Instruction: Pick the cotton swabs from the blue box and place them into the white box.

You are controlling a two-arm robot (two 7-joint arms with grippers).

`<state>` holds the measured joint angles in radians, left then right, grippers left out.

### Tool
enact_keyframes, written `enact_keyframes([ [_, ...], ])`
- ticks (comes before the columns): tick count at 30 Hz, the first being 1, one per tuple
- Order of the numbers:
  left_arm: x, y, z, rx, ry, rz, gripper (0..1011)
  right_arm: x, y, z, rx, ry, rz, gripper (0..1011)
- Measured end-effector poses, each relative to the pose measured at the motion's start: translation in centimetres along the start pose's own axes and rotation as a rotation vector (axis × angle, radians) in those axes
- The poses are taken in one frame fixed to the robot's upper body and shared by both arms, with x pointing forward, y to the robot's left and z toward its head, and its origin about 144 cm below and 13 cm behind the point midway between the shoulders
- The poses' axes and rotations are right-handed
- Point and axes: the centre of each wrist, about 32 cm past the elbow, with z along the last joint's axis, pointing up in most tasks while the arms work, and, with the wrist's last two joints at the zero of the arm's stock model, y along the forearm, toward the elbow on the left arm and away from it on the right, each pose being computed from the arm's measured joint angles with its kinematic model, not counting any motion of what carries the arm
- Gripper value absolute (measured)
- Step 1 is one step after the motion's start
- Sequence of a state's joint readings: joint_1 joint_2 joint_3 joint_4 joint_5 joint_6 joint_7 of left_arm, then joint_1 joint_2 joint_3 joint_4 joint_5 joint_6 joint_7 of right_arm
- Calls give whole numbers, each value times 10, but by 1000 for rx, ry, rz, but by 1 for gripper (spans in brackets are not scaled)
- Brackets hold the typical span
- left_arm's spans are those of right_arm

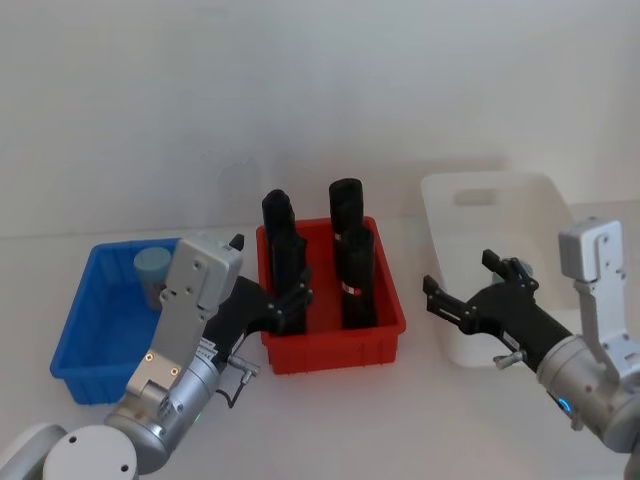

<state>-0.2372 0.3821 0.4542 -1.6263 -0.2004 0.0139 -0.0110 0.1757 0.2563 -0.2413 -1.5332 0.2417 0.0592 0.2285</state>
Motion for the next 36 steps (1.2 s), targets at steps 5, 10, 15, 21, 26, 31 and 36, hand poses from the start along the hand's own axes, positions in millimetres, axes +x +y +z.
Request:
enact_keyframes([
  [5, 0, 0, 0, 0, 0, 0, 1000, 4, 21, -3, -8, -9, 48, 1002],
  [10, 0, 0, 0, 0, 0, 0, 1000, 6, 39, -6, -15, -15, 89, 1002],
  [15, 0, 0, 0, 0, 0, 0, 1000, 8, 58, -10, -24, -18, 127, 1002],
  [21, 0, 0, 0, 0, 0, 0, 1000, 11, 81, -16, -37, -17, 166, 1002],
  [26, 0, 0, 0, 0, 0, 0, 1000, 13, 98, -20, -46, -16, 193, 1002],
  [31, 0, 0, 0, 0, 0, 0, 1000, 14, 110, -24, -49, -16, 216, 1002],
  [36, 0, 0, 0, 0, 0, 0, 999, 15, 125, -27, -51, -15, 247, 989],
])
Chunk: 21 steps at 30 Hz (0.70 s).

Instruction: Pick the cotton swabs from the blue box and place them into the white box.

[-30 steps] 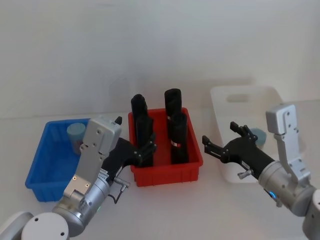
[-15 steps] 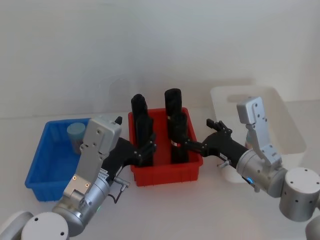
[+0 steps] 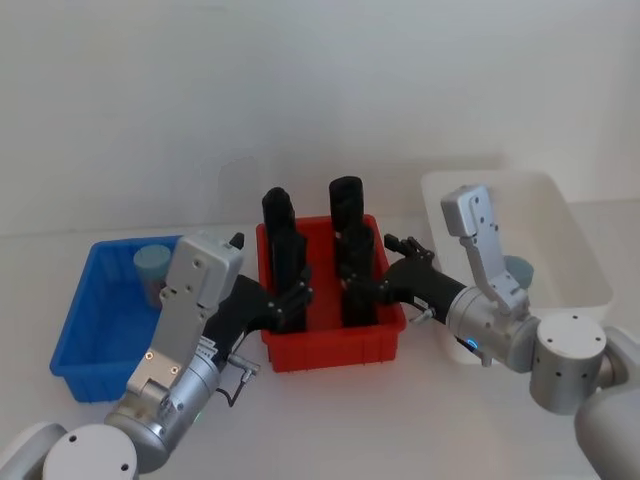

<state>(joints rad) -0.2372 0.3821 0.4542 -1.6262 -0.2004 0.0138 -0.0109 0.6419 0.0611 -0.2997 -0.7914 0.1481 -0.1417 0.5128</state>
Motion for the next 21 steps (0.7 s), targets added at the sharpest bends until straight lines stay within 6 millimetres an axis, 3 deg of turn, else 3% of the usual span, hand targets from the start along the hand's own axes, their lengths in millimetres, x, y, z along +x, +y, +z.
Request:
enact_keyframes([
  [4, 0, 0, 0, 0, 0, 0, 1000, 2, 7, -1, 0, 0, 14, 944],
  [17, 0, 0, 0, 0, 0, 0, 1000, 6, 27, -5, 11, 7, 42, 550],
  [21, 0, 0, 0, 0, 0, 0, 1000, 6, 29, -5, 20, 10, 42, 508],
])
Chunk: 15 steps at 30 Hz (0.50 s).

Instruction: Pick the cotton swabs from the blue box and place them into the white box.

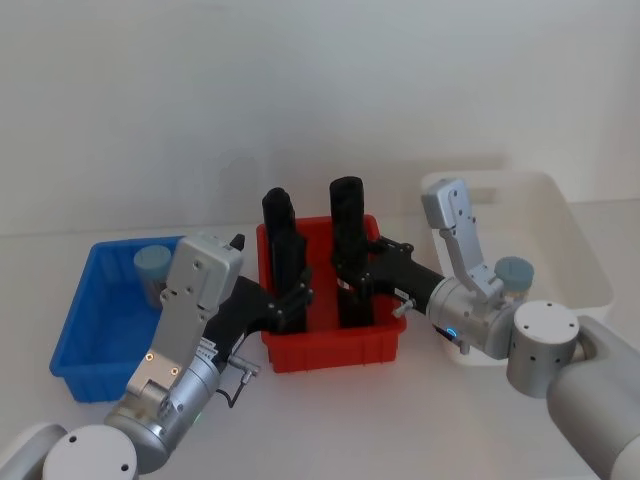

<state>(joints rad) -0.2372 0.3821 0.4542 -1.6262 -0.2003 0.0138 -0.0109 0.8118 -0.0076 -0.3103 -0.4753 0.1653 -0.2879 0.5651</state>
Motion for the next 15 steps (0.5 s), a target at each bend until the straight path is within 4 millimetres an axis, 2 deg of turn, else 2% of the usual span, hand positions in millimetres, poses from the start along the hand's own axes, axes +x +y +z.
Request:
enact_keyframes([
  [9, 0, 0, 0, 0, 0, 0, 1000, -2, 0, 9, 56, 2, -5, 446],
  [15, 0, 0, 0, 0, 0, 0, 1000, -6, -6, 24, 125, -6, -13, 422],
])
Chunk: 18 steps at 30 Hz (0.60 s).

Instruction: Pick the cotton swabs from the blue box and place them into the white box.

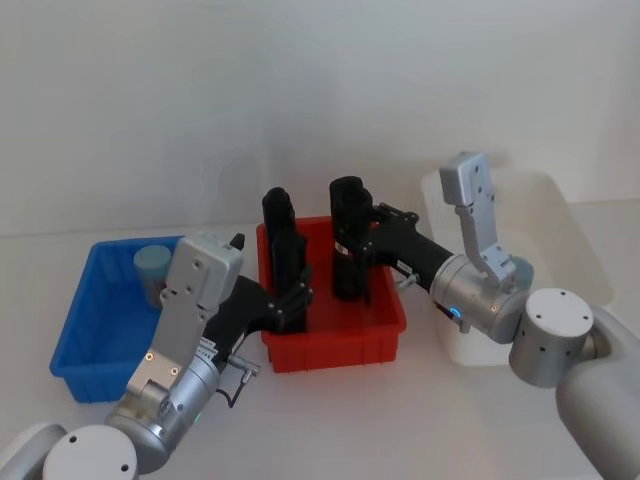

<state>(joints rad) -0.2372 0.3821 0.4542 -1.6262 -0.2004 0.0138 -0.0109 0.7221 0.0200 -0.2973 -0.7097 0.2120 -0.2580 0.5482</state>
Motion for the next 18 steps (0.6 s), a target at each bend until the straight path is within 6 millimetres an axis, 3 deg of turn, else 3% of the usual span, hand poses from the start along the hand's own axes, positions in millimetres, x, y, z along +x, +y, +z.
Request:
enact_keyframes([
  [18, 0, 0, 0, 0, 0, 0, 1000, -14, -27, 48, 148, -67, -94, 360],
])
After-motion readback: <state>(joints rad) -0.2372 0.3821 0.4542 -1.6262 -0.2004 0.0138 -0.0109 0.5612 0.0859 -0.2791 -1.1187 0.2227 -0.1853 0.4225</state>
